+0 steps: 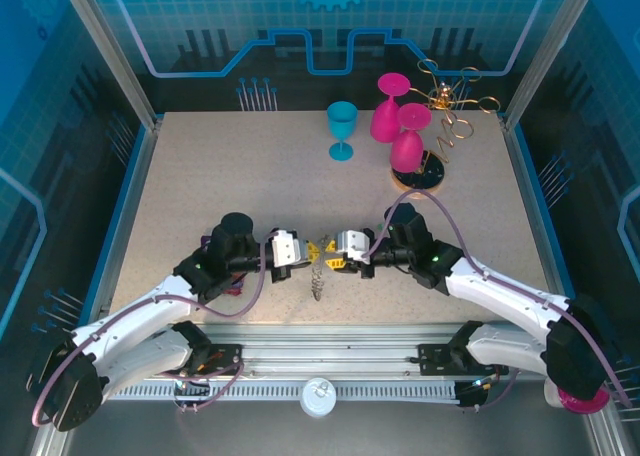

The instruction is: Put the keys on the keyring

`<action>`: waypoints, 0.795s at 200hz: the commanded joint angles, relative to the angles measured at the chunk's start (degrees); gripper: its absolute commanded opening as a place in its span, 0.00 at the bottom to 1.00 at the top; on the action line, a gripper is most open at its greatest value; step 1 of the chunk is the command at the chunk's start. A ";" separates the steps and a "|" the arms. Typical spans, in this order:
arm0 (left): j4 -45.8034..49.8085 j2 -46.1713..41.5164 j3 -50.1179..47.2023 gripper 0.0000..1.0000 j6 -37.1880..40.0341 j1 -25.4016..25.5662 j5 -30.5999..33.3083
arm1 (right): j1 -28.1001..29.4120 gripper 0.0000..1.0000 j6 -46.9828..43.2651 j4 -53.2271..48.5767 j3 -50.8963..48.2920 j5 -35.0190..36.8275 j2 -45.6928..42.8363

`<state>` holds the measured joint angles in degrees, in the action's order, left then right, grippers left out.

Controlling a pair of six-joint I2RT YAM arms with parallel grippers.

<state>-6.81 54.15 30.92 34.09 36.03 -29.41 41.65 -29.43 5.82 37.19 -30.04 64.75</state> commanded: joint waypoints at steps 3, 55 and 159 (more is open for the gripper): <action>1.32 -0.80 1.64 0.00 2.74 0.49 -1.34 | 0.92 0.26 0.22 2.81 1.96 0.71 0.44; 2.06 -0.41 2.39 0.00 3.19 0.81 -1.18 | 1.43 0.19 -0.34 2.17 2.35 0.64 0.81; 2.09 -0.56 2.94 0.00 2.66 1.22 -1.37 | 2.38 0.05 -2.29 -0.68 3.65 0.73 2.04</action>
<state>-3.62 54.15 31.46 36.16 36.56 -29.12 43.20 -31.03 6.15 38.63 -29.36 66.30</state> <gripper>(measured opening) 0.051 0.083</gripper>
